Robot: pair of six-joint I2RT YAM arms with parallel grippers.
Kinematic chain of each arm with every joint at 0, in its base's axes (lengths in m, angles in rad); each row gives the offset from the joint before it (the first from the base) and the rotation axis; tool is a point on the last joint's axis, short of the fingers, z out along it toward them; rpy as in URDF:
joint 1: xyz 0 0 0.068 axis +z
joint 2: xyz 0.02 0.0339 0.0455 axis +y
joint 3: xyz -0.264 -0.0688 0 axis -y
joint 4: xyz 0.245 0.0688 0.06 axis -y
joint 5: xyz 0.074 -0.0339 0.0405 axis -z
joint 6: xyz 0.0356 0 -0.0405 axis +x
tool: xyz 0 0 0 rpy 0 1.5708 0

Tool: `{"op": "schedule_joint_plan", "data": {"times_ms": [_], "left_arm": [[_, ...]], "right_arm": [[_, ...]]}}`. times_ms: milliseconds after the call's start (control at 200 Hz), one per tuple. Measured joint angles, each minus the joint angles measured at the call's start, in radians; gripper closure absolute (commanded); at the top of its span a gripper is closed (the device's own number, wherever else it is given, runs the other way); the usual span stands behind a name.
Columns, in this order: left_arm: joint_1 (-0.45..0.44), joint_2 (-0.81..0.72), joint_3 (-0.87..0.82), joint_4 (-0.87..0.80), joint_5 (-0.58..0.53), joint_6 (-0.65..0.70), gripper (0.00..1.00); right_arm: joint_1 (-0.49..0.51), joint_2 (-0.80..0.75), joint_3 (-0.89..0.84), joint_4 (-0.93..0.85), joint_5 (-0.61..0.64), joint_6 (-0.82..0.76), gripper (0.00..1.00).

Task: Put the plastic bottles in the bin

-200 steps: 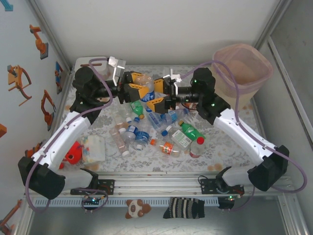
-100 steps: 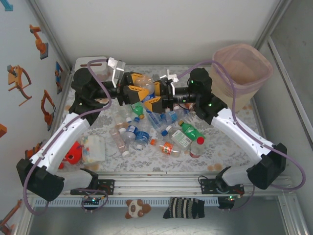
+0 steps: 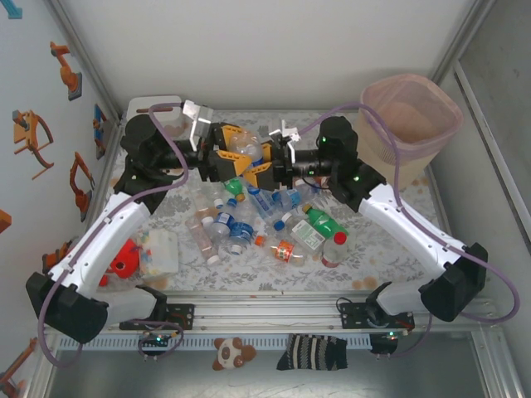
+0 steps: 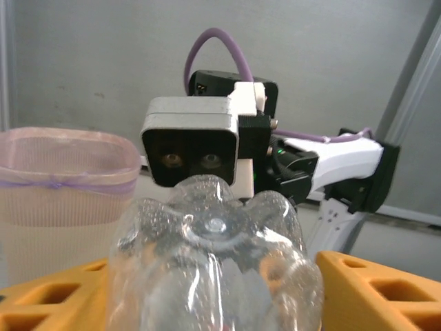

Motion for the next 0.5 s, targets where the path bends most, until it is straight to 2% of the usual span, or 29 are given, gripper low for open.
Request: {"op": "schedule_joint_plan", "data": {"times_ms": [70,260,501], "left_arm": [[0.023,-0.01,0.0,-0.022,-0.014,0.008,0.15],[0.119,-0.058,-0.001,-0.081,-0.095,0.024,0.13],[0.201,-0.084,0.014,-0.359,-0.313,0.19,0.13]], "right_arm": [[-0.002,-0.003,0.017,-0.036,0.032,-0.013,0.56],[-0.043,-0.006,0.086,-0.141,0.14,-0.038,0.57],[-0.219,-0.01,0.161,-0.257,0.352,-0.016,0.58]]}}
